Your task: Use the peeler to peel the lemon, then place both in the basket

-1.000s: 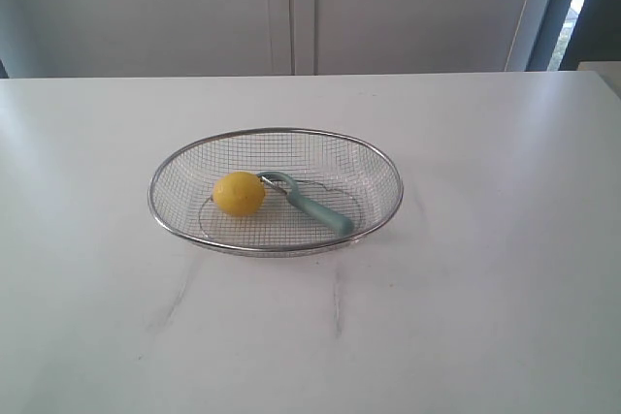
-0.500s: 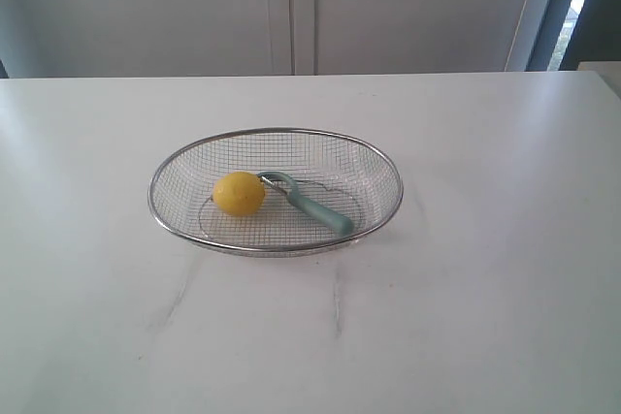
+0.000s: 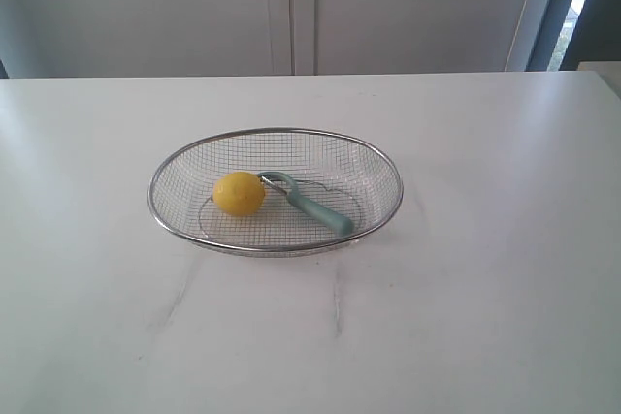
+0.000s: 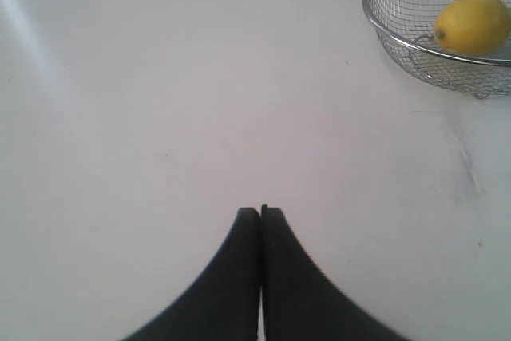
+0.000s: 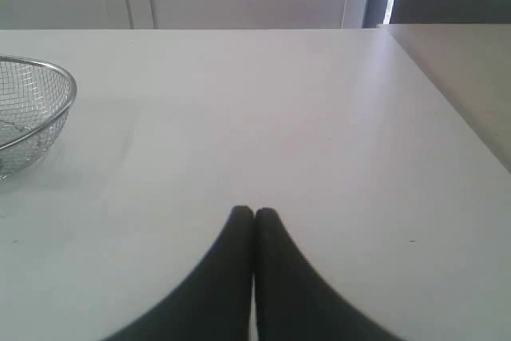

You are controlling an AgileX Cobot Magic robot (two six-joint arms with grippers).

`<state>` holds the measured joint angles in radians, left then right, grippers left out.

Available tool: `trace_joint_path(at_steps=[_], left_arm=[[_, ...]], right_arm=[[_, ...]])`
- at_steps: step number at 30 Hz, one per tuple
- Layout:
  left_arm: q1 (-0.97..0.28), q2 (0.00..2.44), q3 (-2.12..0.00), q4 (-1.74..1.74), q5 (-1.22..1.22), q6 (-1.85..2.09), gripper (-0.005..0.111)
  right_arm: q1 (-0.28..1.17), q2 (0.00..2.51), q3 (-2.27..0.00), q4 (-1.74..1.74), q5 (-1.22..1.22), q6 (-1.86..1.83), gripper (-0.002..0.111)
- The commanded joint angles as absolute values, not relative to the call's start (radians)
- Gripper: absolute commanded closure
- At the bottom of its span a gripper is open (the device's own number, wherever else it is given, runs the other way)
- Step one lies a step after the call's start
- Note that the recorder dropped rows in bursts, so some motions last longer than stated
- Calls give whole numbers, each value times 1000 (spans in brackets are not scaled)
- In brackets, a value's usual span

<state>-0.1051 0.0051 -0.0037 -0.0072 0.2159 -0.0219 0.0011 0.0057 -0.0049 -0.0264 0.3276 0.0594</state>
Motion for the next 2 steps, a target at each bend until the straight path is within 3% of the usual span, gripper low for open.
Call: trace_joint_path(at_steps=[1, 2], left_arm=[[-102, 0, 0, -17, 218, -21, 107], [-102, 0, 0, -17, 218, -21, 107]], right_arm=[[5, 0, 0, -34, 312, 63, 108], [5, 0, 0, -34, 312, 63, 108]])
